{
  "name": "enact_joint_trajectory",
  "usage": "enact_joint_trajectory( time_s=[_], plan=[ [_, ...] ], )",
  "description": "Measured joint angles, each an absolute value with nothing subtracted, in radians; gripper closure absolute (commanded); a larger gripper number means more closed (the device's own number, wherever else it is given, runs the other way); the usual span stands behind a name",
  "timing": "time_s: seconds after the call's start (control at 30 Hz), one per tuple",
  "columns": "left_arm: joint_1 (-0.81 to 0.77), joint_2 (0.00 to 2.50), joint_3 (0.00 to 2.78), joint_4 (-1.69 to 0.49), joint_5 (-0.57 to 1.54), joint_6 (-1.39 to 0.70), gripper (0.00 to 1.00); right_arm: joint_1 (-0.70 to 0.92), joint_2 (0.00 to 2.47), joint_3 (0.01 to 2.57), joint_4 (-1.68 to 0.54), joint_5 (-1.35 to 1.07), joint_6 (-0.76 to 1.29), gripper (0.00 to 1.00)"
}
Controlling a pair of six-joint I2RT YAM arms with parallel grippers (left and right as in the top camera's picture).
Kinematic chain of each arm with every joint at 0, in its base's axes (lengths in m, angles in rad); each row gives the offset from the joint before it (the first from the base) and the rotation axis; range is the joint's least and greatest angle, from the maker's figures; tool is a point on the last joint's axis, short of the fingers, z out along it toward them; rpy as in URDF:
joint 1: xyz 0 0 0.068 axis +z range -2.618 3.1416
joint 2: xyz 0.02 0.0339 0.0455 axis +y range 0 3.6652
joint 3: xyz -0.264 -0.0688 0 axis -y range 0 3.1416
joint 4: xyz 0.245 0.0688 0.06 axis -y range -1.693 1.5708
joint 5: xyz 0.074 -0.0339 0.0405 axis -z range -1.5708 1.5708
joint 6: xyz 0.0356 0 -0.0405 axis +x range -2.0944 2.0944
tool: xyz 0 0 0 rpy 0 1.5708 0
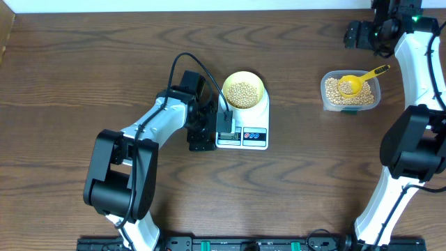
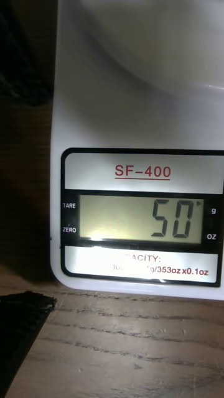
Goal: Scoop item into bowl and weigh 50g on scale
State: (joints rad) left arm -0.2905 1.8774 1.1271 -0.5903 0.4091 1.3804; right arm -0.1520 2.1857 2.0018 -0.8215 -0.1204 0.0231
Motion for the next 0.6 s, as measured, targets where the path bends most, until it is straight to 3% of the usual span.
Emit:
enact_joint_trajectory(
  time_s=[0.6],
  plan=[
    [-0.291, 1.877, 1.127, -0.59, 0.409, 1.38, 0.03, -0.16, 2.172, 2.001, -0.856, -0.12, 0.023, 0.01]
  ],
)
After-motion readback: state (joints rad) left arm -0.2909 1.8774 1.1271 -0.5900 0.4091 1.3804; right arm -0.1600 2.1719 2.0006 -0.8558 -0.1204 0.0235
